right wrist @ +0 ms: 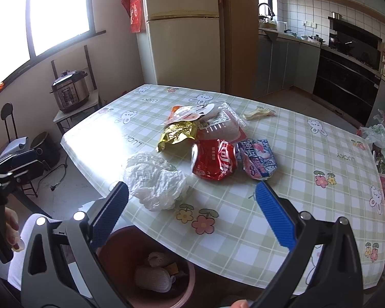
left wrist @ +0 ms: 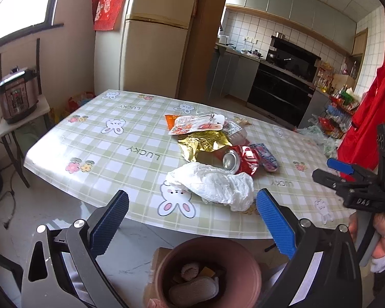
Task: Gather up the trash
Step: 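Grasp the white plastic bag with the left gripper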
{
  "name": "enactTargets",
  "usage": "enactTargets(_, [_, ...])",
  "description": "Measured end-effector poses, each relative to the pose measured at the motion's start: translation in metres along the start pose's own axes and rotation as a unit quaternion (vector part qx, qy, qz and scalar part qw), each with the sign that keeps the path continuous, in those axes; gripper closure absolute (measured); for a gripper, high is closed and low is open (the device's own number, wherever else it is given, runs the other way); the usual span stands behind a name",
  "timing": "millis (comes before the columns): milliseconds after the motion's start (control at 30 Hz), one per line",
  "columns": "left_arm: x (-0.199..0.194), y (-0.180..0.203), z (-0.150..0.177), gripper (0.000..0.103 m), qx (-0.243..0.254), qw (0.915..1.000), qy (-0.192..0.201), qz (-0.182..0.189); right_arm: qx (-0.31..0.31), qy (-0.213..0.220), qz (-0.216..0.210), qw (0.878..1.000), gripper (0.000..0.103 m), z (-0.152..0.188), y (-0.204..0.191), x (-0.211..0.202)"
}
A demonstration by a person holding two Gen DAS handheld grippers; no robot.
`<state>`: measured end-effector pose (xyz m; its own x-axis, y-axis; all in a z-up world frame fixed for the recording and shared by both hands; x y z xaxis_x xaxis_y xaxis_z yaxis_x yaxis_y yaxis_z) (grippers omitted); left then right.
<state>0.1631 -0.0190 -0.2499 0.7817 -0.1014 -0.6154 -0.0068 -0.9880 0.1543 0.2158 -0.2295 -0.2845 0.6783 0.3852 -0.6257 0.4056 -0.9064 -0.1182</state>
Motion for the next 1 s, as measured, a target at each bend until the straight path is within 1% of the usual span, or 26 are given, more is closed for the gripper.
enactTargets(67, [0.01, 0.001, 0.001, 0.006, -0.024, 0.9996, -0.015, 0.005, -0.007, -0.004, 0.008, 1.0, 0.006, 0.002, 0.006, 0.002])
enactTargets(200, [0.035, 0.012, 0.009, 0.006, -0.04, 0.9975, -0.055, 0.014, 0.005, -0.011, 0.023, 1.0, 0.006, 0.006, 0.026, 0.009])
enactTargets(233, [0.042, 0.015, 0.011, 0.012, -0.05, 0.9965, -0.064, 0.016, 0.008, -0.011, 0.025, 1.0, 0.006, 0.006, 0.031, 0.01])
enactTargets(267, [0.049, 0.019, 0.012, 0.032, -0.059, 0.9952, -0.074, 0.024, 0.01, -0.01, 0.024, 1.0, 0.006, 0.007, 0.035, 0.012])
enactTargets(300, [0.057, 0.023, 0.015, 0.041, -0.064, 0.9935, -0.089, 0.03, 0.012, -0.009, 0.022, 1.0, 0.006, 0.008, 0.038, 0.013])
enactTargets(333, [0.067, 0.027, 0.017, 0.047, -0.069, 0.9917, -0.103, 0.032, 0.012, -0.009, 0.019, 1.0, 0.006, 0.008, 0.041, 0.015])
enactTargets(500, [0.111, 0.037, 0.024, 0.047, -0.113, 0.9824, -0.143, 0.042, 0.019, -0.02, 0.02, 0.999, 0.006, 0.012, 0.057, 0.027])
enactTargets(633, [0.141, 0.032, 0.031, 0.046, -0.162, 0.9711, -0.171, 0.039, 0.028, -0.028, 0.015, 0.999, 0.006, 0.014, 0.069, 0.035])
enactTargets(700, [0.153, 0.028, 0.035, 0.044, -0.175, 0.9666, -0.183, 0.037, 0.029, -0.032, 0.014, 0.999, 0.006, 0.015, 0.073, 0.04])
enactTargets(767, [0.163, 0.029, 0.037, 0.038, -0.171, 0.9659, -0.191, 0.037, 0.03, -0.042, 0.016, 0.999, 0.006, 0.017, 0.078, 0.048])
enactTargets(867, [0.175, 0.038, 0.043, 0.037, -0.15, 0.9664, -0.202, 0.05, 0.023, -0.05, 0.027, 0.998, 0.006, 0.017, 0.08, 0.058])
enactTargets(933, [0.182, 0.04, 0.048, 0.037, -0.147, 0.966, -0.206, 0.055, 0.023, -0.06, 0.02, 0.998, 0.006, 0.018, 0.078, 0.067])
enactTargets(967, [0.184, 0.04, 0.051, 0.04, -0.148, 0.965, -0.208, 0.06, 0.024, -0.064, 0.016, 0.998, 0.006, 0.017, 0.076, 0.071])
enactTargets(1000, [0.186, 0.039, 0.053, 0.049, -0.151, 0.964, -0.209, 0.065, 0.024, -0.066, 0.012, 0.997, 0.006, 0.017, 0.074, 0.075])
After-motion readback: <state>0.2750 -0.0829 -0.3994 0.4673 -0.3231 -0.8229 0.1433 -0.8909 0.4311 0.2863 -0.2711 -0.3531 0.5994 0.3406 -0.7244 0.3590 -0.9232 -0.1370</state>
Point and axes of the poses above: each gripper's, at about its wrist camera, not at the fingertips, and x roughly the way its jaws point, y to its right, z to its underside, the point moved 9 cm from there along x, roughly the way its jaws point, and after that the axes turned 6 degrees about -z, right-handed, at the moved point
